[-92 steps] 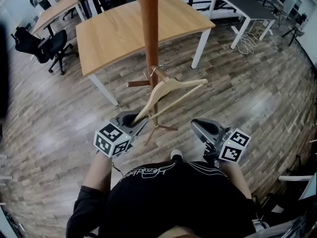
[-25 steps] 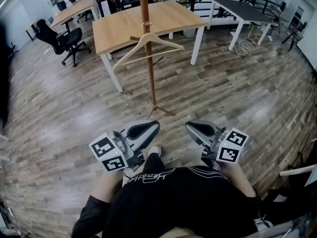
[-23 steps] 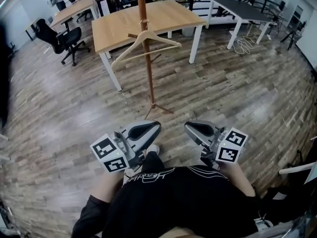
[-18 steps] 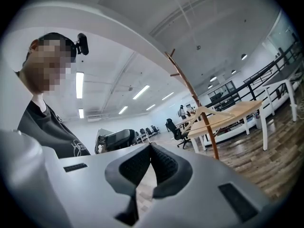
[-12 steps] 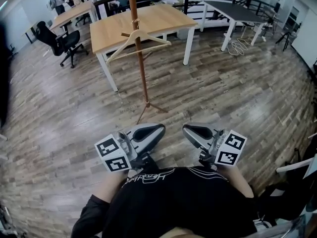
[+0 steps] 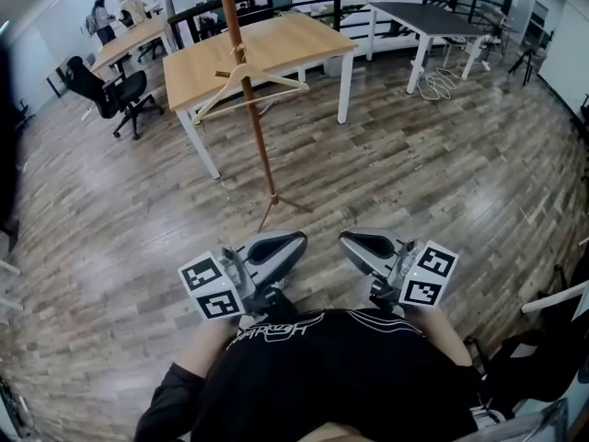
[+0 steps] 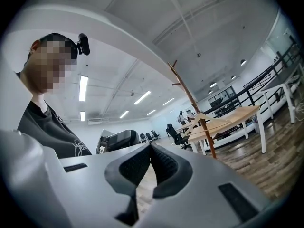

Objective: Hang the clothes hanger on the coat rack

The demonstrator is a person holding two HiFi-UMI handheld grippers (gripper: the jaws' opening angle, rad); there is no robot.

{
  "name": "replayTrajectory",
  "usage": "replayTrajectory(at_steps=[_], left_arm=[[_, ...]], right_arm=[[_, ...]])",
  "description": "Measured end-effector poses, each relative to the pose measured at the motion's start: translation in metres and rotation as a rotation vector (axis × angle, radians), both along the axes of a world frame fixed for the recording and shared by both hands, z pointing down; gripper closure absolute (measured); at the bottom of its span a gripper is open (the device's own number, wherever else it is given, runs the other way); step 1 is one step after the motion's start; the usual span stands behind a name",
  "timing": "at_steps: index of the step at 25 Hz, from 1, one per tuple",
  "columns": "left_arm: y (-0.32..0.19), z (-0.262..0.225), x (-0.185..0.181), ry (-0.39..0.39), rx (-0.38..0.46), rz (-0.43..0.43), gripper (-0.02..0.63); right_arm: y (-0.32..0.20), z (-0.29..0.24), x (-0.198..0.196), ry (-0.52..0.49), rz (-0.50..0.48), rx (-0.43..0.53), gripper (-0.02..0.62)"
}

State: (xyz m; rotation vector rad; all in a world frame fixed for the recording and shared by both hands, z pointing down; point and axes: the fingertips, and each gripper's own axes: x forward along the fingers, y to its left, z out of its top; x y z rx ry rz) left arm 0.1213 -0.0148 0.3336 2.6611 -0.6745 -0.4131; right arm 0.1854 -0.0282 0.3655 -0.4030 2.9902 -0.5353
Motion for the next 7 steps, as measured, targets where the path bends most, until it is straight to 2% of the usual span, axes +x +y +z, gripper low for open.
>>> replayTrajectory(at_steps=[7], left_arm=[[-0.0074,0.0040,-0.0027,-0.013,0.001,-0.015,0.598]], right_arm=[[-0.0047,0.0017,-0.0016,-0.006,0.003,-0.001,0.556]])
